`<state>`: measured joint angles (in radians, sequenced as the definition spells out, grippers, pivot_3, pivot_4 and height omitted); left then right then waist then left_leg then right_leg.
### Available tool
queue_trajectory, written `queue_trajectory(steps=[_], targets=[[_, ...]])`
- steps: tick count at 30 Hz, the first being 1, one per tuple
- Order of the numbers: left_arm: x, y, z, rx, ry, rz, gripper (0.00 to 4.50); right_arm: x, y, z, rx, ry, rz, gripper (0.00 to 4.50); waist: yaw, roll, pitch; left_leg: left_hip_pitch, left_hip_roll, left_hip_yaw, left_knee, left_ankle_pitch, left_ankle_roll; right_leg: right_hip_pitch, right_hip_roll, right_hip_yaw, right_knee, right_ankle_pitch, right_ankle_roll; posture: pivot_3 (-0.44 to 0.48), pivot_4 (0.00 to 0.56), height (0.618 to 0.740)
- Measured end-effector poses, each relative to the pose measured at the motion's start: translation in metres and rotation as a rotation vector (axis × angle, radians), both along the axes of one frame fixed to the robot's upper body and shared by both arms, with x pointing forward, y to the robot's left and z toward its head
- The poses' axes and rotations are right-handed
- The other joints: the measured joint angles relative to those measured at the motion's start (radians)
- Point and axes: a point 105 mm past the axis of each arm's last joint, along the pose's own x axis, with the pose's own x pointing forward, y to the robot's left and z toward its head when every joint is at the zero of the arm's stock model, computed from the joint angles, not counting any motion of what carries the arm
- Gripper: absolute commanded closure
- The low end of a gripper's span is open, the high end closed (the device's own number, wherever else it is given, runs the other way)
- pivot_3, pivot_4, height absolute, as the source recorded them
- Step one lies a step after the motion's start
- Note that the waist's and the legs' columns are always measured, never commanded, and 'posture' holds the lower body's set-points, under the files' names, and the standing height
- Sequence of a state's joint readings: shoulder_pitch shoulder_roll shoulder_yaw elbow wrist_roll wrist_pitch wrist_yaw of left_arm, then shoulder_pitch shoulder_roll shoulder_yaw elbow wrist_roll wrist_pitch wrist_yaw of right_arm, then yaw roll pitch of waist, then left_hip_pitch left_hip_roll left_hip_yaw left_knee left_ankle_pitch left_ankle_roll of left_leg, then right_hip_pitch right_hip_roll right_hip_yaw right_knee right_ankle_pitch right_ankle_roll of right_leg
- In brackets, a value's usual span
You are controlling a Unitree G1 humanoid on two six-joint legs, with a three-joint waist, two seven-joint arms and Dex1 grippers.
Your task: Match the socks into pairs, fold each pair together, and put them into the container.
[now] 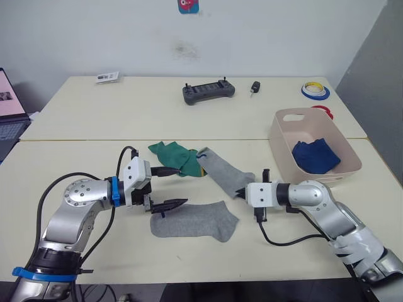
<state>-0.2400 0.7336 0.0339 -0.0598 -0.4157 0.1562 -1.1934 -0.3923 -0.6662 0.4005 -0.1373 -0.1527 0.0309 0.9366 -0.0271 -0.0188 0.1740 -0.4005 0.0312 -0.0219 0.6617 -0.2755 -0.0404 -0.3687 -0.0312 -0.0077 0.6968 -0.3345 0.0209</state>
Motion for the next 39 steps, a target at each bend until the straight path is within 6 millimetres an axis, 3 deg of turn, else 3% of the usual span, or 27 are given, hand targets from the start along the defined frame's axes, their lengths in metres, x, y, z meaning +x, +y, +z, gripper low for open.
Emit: queue_trajectory(steps=[4, 11, 17, 23, 27, 31, 34, 39], targets=[[0.008, 0.002, 0.000, -0.009, -0.032, 0.019, 0.00, -0.005, -0.001, 0.014, 0.064, 0.017, -0.003, 4.49, 0.000, 0.000, 0.000, 0.000, 0.000, 0.000, 0.000, 0.000, 0.000, 0.000, 0.000, 0.000, 0.000, 0.000, 0.000, 0.000, 0.150, 0.740], [0.018, 0.007, -0.006, -0.034, -0.034, 0.059, 0.00, -0.007, 0.010, 0.055, 0.198, 0.087, -0.017, 4.49, 0.000, 0.000, 0.000, 0.000, 0.000, -0.001, 0.000, 0.000, 0.000, 0.000, 0.000, 0.000, 0.000, 0.000, 0.000, 0.000, 0.150, 0.740], [0.038, 0.003, -0.007, -0.018, -0.098, 0.070, 0.00, -0.011, 0.012, 0.071, 0.212, 0.123, 0.005, 4.49, 0.006, 0.000, 0.000, 0.000, -0.001, 0.000, 0.001, 0.000, 0.000, 0.001, -0.001, -0.002, 0.000, 0.000, 0.000, 0.000, 0.150, 0.740], [0.059, -0.019, -0.018, 0.047, -0.126, -0.042, 0.00, -0.014, 0.003, 0.068, 0.147, 0.127, 0.012, 4.49, 0.010, 0.000, 0.000, -0.001, -0.003, 0.000, 0.001, 0.000, 0.000, 0.000, -0.001, -0.002, 0.000, 0.000, 0.000, 0.000, 0.150, 0.740], [0.075, -0.033, -0.004, 0.044, -0.159, -0.086, 0.00, -0.018, -0.005, 0.060, 0.093, 0.125, 0.017, 4.49, 0.010, -0.001, 0.000, -0.001, -0.003, 0.000, 0.002, 0.000, 0.000, 0.000, -0.001, -0.002, 0.000, 0.000, 0.000, 0.000, 0.150, 0.740], [0.075, -0.046, 0.000, 0.067, -0.182, -0.176, 0.00, -0.023, -0.015, 0.050, 0.038, 0.132, 0.008, 4.49, 0.004, -0.001, 0.000, -0.001, -0.003, 0.000, 0.002, 0.001, -0.002, 0.000, 0.000, -0.002, 0.000, 0.000, 0.000, 0.000, 0.150, 0.740], [0.075, -0.048, -0.009, 0.103, -0.162, -0.212, 0.00, -0.026, -0.018, 0.050, 0.018, 0.132, 0.011, 4.49, -0.002, -0.001, 0.000, 0.000, -0.003, 0.000, 0.002, 0.002, -0.002, 0.000, 0.002, -0.002, 0.001, 0.000, 0.000, 0.000, 0.150, 0.740], [0.075, -0.051, -0.007, 0.195, -0.226, -0.296, 0.00, -0.030, -0.019, 0.052, 0.003, 0.128, 0.018, 4.49, 0.000, -0.001, 0.000, -0.001, -0.003, 0.000, 0.002, 0.002, -0.003, 0.000, 0.002, -0.002, 0.000, 0.000, 0.000, 0.000, 0.150, 0.740]])
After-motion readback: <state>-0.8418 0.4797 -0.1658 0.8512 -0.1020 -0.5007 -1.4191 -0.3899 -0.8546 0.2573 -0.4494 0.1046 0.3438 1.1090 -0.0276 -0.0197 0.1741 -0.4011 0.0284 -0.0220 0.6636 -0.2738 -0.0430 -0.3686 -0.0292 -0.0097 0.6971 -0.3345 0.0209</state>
